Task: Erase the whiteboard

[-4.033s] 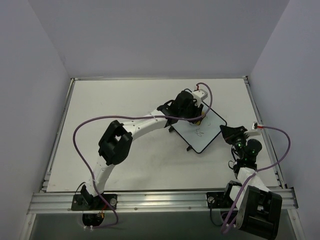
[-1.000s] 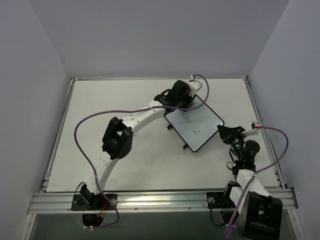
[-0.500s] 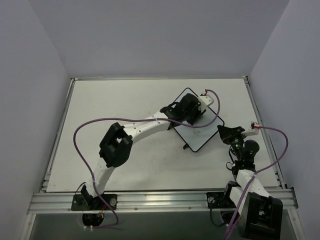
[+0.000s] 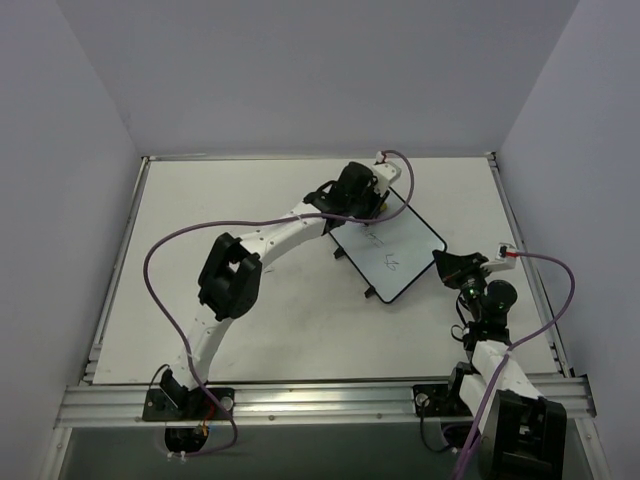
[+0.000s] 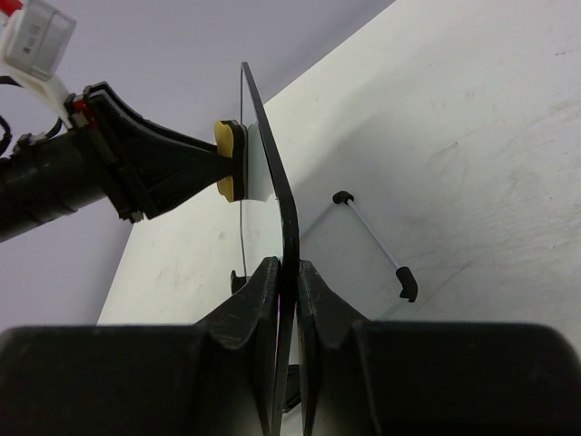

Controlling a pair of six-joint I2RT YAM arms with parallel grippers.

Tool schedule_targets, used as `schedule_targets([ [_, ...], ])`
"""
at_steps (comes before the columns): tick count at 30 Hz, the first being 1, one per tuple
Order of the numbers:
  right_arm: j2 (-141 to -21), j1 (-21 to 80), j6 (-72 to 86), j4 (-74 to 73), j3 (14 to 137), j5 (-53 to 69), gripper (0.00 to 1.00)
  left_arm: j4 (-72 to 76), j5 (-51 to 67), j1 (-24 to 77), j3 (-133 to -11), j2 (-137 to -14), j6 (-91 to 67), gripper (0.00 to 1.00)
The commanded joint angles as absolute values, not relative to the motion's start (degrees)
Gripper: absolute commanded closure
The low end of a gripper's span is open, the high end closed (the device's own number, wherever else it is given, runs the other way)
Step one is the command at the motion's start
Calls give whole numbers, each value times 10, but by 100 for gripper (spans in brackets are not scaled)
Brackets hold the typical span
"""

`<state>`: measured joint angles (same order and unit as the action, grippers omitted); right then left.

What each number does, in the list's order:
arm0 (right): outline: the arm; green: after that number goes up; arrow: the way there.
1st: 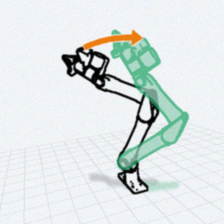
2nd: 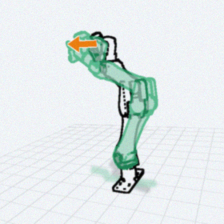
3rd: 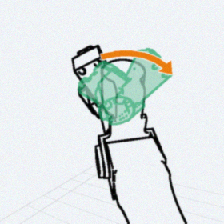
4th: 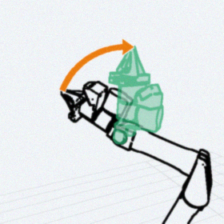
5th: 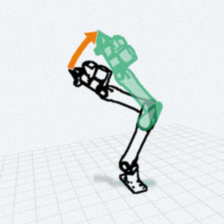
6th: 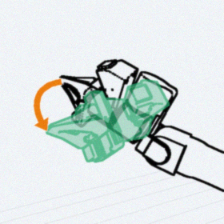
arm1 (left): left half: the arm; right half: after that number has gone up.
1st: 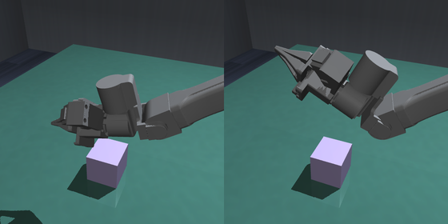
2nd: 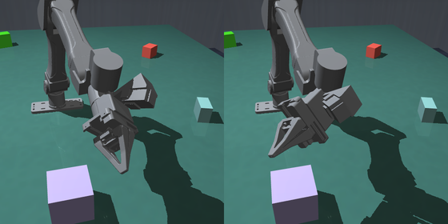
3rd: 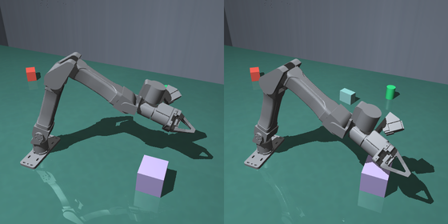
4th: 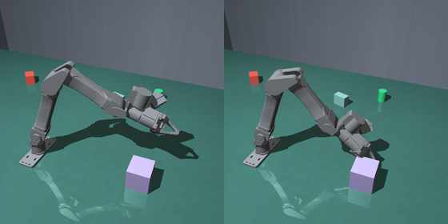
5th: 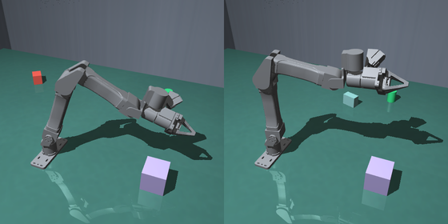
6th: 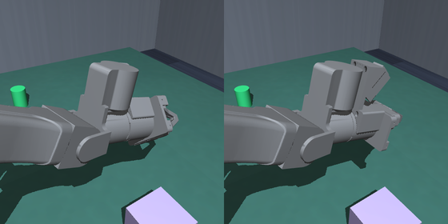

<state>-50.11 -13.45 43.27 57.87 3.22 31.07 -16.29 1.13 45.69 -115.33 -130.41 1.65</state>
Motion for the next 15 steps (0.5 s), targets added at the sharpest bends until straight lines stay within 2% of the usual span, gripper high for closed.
schedule_targets([
  [1,-492,-126,403,595,50,314,100,-190,5,434,-1186,-1332,12,98],
  [10,-494,-120,399,591,52,309,100,-205,-5,435,-1204,-1327,28,98],
  [15,-497,-117,397,592,53,307,100,-131,-7,454,-1095,-1275,15,98],
])
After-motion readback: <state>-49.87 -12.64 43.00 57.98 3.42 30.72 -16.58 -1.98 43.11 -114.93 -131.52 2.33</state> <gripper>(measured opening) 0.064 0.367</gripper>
